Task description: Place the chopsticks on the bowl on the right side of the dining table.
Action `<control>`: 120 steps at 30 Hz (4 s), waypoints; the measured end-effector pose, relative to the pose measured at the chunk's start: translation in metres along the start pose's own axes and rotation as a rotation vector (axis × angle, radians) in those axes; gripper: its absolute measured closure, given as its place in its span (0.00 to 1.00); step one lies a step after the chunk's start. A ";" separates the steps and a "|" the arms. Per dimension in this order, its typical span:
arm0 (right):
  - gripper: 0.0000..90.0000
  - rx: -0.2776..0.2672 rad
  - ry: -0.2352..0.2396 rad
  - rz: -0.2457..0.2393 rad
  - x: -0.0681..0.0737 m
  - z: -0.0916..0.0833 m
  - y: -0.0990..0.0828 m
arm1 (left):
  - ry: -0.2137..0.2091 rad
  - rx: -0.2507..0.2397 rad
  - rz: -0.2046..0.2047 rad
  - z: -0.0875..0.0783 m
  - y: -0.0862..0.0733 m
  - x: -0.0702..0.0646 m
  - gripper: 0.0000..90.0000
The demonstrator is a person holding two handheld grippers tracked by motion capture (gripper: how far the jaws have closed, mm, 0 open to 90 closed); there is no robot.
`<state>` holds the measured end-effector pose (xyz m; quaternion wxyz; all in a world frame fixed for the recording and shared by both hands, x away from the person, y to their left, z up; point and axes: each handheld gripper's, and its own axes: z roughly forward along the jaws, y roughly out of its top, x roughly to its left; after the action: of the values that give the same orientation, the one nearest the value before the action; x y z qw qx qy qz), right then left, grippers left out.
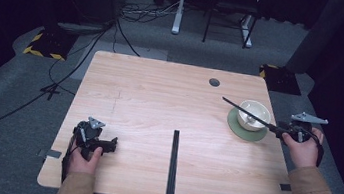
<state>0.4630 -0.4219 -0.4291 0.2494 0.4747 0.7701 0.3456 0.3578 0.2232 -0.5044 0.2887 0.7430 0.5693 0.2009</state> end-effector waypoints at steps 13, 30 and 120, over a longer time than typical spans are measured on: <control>0.55 0.005 -0.046 0.021 -0.016 0.012 0.010 | 0.002 -0.003 -0.002 0.000 0.000 0.000 0.00; 0.54 0.019 -0.111 0.036 -0.027 0.028 0.018 | 0.000 -0.001 0.001 -0.001 -0.001 0.000 0.00; 0.37 -0.112 0.295 -0.102 0.088 -0.077 0.029 | -0.045 0.003 0.044 -0.004 -0.005 0.005 0.00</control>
<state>0.3866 -0.3567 -0.3627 0.1769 0.3646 0.8009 0.4408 0.3530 0.2301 -0.5044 0.2959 0.7601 0.5466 0.1896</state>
